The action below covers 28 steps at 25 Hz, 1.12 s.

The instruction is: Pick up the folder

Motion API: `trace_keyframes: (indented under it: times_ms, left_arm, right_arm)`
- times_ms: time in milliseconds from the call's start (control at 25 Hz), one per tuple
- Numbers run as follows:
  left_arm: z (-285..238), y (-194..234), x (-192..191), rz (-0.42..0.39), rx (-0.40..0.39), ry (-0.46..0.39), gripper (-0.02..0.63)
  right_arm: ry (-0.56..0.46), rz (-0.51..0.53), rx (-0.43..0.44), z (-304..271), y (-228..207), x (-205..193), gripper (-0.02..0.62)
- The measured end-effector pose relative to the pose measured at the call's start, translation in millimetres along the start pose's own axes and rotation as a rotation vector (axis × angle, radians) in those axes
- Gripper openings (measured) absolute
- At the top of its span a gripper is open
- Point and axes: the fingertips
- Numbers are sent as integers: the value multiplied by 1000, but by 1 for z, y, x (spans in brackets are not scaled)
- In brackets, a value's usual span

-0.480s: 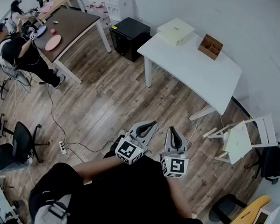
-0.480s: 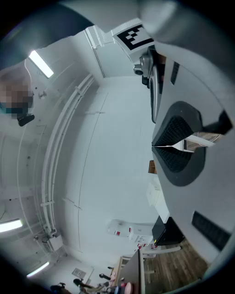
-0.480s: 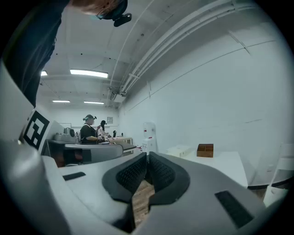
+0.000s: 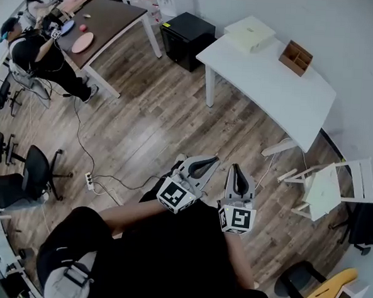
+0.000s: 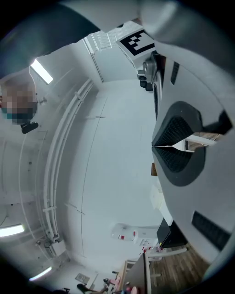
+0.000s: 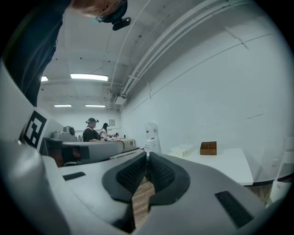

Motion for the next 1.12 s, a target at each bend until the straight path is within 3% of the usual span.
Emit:
trace_keyframes:
  times_ms: [160, 240, 640, 960, 1120]
  left_arm:
    - [-5, 15, -4, 17, 20, 5, 15]
    - [-13, 20, -13, 47, 1, 30, 15]
    - [-79, 53, -37, 132, -190, 95, 15]
    - [-160, 160, -16, 170, -188, 73, 15]
    - [-186, 218, -9, 194, -174, 83, 15]
  right_arm:
    - [-96, -52, 106, -8, 12, 12, 43]
    - [-88, -48, 125, -15, 14, 11, 43]
    - [38, -37, 53, -88, -24, -18, 43]
    - [100, -11, 57, -213, -64, 0, 43]
    - [125, -9, 104, -275, -66, 13, 43]
Point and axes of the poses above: the fingertips, and each gripper's own axes: z backward along the fingers, y to its left, x out of its top, and after that the axes turned 8 degrees about x, right-handed
